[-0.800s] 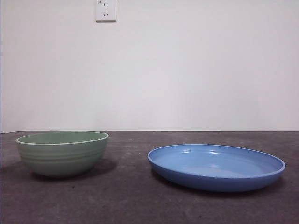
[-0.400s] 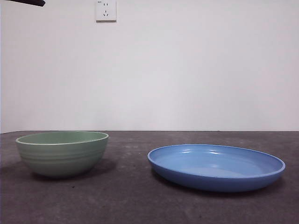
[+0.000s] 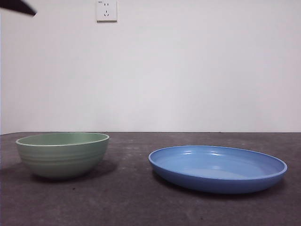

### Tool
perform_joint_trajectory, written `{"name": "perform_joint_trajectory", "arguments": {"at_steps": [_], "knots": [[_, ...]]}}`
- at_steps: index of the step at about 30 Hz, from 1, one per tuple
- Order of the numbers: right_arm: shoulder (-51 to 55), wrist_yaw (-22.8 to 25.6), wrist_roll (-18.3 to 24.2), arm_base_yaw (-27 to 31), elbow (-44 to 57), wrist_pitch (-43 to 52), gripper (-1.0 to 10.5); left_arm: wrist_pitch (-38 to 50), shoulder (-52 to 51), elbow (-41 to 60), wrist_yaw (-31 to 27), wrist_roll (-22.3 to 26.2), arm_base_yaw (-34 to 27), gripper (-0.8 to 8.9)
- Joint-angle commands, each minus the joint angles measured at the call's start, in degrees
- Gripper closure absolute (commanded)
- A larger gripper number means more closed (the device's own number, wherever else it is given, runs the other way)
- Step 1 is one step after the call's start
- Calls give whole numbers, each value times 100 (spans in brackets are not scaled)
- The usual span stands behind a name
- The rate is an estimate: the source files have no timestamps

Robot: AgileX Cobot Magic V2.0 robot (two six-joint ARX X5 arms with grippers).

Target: Place the green bowl on the blue plate

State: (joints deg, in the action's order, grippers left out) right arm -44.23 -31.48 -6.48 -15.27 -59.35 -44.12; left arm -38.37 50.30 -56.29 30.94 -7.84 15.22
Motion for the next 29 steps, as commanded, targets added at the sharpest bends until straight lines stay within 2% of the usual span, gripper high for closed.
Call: {"name": "perform_joint_trajectory", "arguments": {"at_steps": [1,5,12,24,27,29], "knots": [[-24,-22,-63,-24,-98,37,335,-240,210,-129,-409,315,-28,188],[-24,-22,-81,-24,-98,35,335,-573,621,-129,-894,376,-146,188],[-24,-22,-81,-24,-98,35,335,-636,1694,-129,-1620,372,-402,188],[-24,-2,-79,-24,-98,37,335,-170,3471,-129,-1637,378,-433,191],[-24,-2,-76,-24,-98,37,335,31,3738,-129,-1637,376,-433,204],[-24,-2,-76,-24,-98,35,335,103,3845,-129,-1639,376,-433,251]]}}
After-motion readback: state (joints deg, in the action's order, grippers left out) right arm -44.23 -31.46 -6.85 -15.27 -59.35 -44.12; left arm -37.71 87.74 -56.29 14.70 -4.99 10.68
